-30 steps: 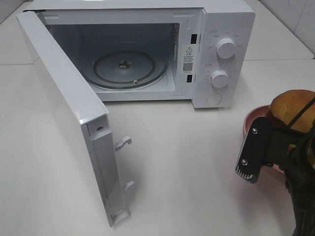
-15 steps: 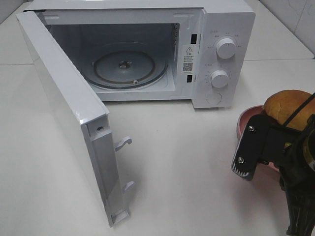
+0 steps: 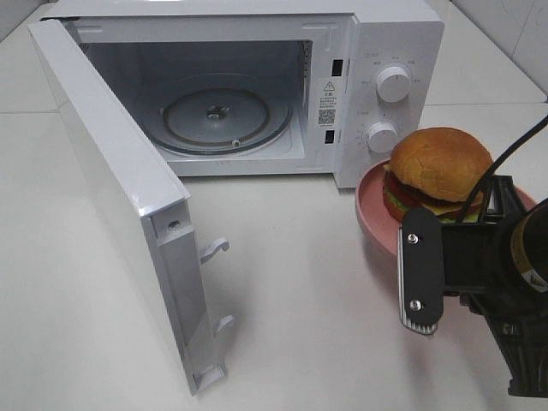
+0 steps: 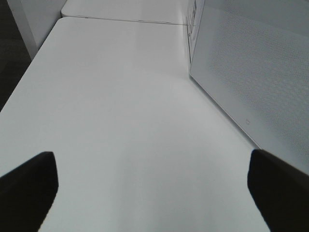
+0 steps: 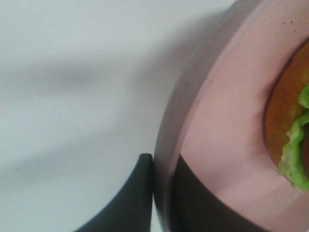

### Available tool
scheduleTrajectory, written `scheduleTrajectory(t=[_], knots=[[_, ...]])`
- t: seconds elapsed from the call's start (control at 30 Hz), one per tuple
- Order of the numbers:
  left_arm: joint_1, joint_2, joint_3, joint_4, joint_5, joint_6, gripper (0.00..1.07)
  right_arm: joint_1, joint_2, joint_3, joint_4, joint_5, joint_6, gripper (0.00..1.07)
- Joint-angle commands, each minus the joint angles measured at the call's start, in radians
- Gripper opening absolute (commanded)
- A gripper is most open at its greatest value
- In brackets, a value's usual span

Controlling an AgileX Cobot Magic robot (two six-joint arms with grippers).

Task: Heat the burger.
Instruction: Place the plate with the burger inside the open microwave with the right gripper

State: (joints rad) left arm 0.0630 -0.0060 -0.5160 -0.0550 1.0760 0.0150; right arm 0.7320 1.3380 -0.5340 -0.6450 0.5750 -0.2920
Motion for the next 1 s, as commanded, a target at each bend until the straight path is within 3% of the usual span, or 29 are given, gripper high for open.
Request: scheduleTrajectory(t=[0.03,0.57,1.0], knots=[[0.001,-0.003,-0.001,-0.007,-0.005,-0.001,1.00,0.001,-0.010,0.001,-0.017,-0.032,-0.147,0.00],[0.001,-0.003,-0.001,-0.007,-0.005,-0.001,1.00,0.001,-0.010,0.001,-0.018,-0.153,-0.519,0.00],[0.001,-0.003,-0.001,-0.007,-0.005,-0.001,1.00,0.001,0.052,-0.049,0.024,-0.308,-0.589,0.00]])
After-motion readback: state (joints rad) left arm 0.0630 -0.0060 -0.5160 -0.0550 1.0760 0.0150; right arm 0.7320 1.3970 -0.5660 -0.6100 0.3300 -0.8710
